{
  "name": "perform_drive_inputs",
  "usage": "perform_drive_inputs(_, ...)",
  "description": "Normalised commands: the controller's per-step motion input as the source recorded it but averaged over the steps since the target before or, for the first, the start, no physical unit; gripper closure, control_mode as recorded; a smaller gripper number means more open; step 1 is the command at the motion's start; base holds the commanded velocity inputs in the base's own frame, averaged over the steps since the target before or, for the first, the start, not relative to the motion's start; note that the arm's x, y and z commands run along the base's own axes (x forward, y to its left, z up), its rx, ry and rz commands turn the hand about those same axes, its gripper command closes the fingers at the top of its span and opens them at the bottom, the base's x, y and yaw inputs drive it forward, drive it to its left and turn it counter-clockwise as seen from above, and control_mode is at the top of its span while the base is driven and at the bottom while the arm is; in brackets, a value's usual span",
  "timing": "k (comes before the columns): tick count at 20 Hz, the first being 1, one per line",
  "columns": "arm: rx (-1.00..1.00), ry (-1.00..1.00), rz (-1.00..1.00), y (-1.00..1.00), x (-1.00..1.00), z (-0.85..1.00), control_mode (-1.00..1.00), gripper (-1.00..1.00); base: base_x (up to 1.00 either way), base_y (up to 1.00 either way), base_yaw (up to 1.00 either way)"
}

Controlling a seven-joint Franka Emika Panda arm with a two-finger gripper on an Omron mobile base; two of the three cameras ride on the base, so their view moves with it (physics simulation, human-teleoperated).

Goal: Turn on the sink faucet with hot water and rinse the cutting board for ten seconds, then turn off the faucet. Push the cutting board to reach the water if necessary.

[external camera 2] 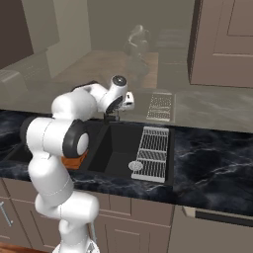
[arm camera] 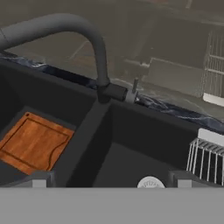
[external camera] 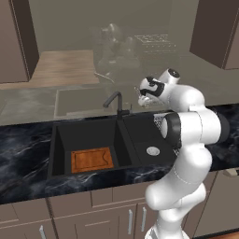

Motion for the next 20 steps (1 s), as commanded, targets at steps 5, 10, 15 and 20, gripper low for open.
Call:
perform_drive_inputs(5,0.00,-0.27,0.05,-0.09,0.00,-0.23,-1.00,-1.00,0.00,0.00,0.00)
perform_drive_inputs(10,0.00,-0.27,0.05,-0.01,0.00,-0.20,-1.00,-1.00,0.00,0.00,0.00)
perform_drive_inputs(15,0.00,-0.24,0.01,-0.03,0.00,-0.20,-1.00,-1.00,0.00,0.00,0.00)
perform_drive_inputs(20,0.00,-0.23,0.01,-0.01,0.00,-0.07,-1.00,-1.00,0.00,0.00,0.00)
